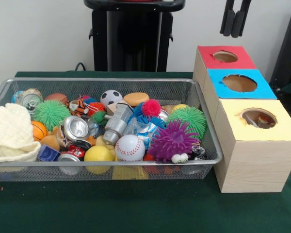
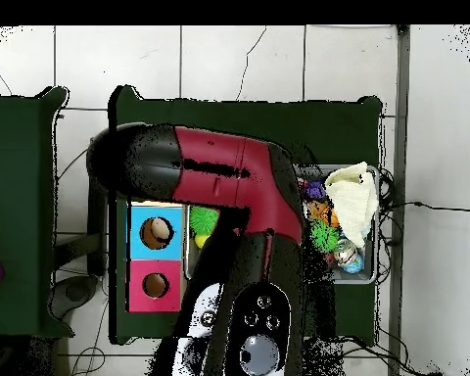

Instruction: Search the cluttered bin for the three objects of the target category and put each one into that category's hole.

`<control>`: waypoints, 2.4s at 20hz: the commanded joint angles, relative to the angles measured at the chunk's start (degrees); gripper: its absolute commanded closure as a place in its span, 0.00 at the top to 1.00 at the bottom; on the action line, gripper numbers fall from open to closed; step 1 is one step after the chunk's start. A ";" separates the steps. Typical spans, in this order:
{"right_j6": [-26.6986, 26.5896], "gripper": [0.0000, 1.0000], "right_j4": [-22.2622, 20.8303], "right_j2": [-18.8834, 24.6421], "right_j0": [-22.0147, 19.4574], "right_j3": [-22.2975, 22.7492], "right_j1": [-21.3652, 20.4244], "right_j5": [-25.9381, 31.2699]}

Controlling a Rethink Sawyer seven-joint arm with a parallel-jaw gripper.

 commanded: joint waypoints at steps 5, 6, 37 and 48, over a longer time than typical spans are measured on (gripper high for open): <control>-4.20 0.00 -3.84 7.33 -2.46 6.13 1.06 4.02; -4.36 0.00 -3.99 7.62 -2.75 6.29 1.16 3.59; -10.41 0.00 -11.00 18.16 -10.64 -26.49 19.56 25.01; -22.37 0.00 -9.92 21.81 -18.42 -20.79 10.48 32.62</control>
